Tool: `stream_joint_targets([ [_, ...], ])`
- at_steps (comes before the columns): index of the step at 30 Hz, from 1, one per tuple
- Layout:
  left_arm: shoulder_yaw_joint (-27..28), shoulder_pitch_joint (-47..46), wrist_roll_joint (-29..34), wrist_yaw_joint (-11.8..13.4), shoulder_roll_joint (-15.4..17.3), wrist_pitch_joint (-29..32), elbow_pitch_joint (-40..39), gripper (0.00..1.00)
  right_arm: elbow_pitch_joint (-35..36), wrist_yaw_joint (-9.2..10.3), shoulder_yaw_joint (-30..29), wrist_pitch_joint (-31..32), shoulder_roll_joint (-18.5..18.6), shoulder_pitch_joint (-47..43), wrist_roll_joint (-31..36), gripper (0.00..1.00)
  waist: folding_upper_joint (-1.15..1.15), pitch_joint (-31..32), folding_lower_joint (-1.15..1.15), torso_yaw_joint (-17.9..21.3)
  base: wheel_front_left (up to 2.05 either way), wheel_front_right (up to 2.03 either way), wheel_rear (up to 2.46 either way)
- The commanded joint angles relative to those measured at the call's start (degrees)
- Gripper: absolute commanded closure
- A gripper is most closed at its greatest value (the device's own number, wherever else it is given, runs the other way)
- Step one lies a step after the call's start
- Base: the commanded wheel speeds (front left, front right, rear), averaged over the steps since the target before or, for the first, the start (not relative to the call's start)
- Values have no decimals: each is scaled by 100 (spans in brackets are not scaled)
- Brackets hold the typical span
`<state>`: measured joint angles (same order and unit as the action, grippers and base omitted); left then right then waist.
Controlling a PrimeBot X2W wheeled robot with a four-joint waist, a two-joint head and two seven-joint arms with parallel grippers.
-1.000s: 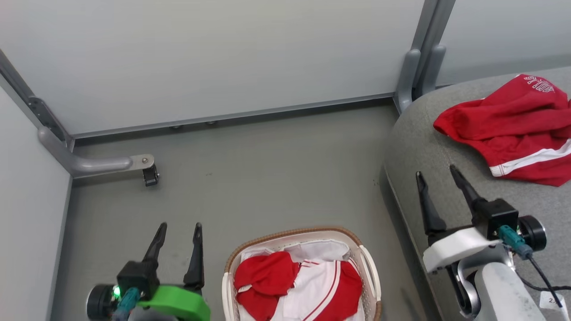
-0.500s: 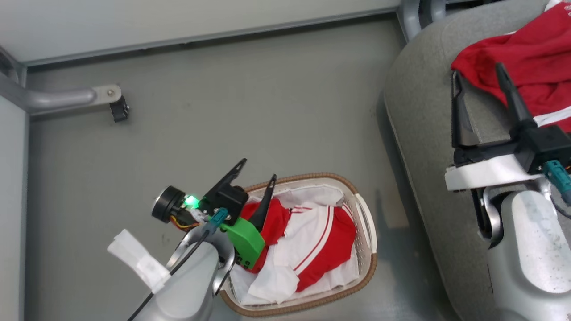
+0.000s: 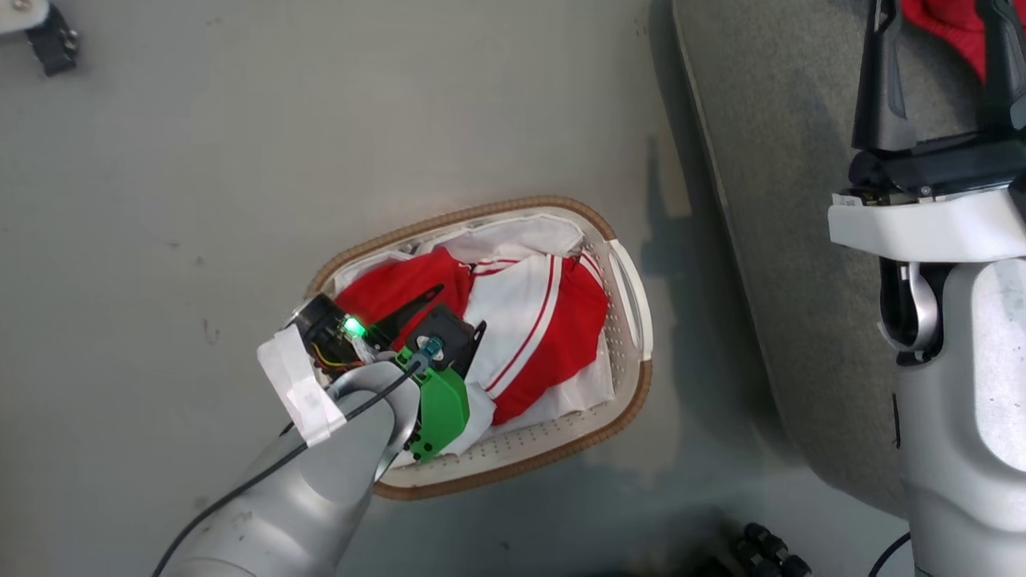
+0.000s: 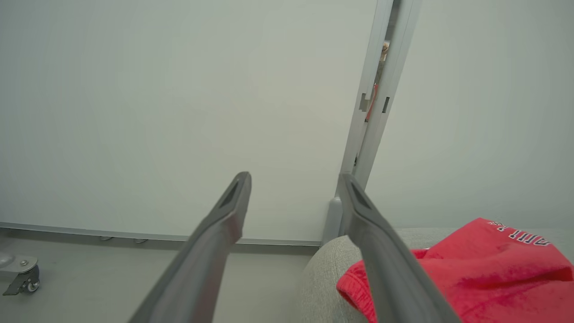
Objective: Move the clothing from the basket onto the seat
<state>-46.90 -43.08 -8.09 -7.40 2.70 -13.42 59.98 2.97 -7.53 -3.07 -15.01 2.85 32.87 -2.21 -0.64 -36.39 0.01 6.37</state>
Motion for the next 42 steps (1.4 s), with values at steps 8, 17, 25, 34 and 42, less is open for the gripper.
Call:
stream_joint_targets([
  [8, -294, -650, -94, -12, 180, -13, 607, 0, 314, 8, 39, -26, 6, 392, -242, 0, 64, -1510, -1, 820, 0, 0, 0],
  [17, -384, -980, -285, -6, 316, 49, 1029, 0, 420, 8, 143, -26, 8, 549, -363, 0, 64, -1883, -1, 999, 0, 0, 0],
  [25, -287, -1174, -438, 125, 306, -5, 1167, 76, 433, 8, 187, -26, 8, 552, -388, 0, 64, -1972, -1, 1035, 0, 0, 0],
  [34, -319, -925, -555, 83, 179, -162, 951, 100, 181, 8, 233, -26, 10, 395, -194, 0, 64, -1646, -1, 796, 0, 0, 0],
  [42, -111, -348, -777, 50, 395, -177, -66, 100, -321, 8, 147, -26, 13, 96, 187, 0, 64, -869, -1, 399, 0, 0, 0],
])
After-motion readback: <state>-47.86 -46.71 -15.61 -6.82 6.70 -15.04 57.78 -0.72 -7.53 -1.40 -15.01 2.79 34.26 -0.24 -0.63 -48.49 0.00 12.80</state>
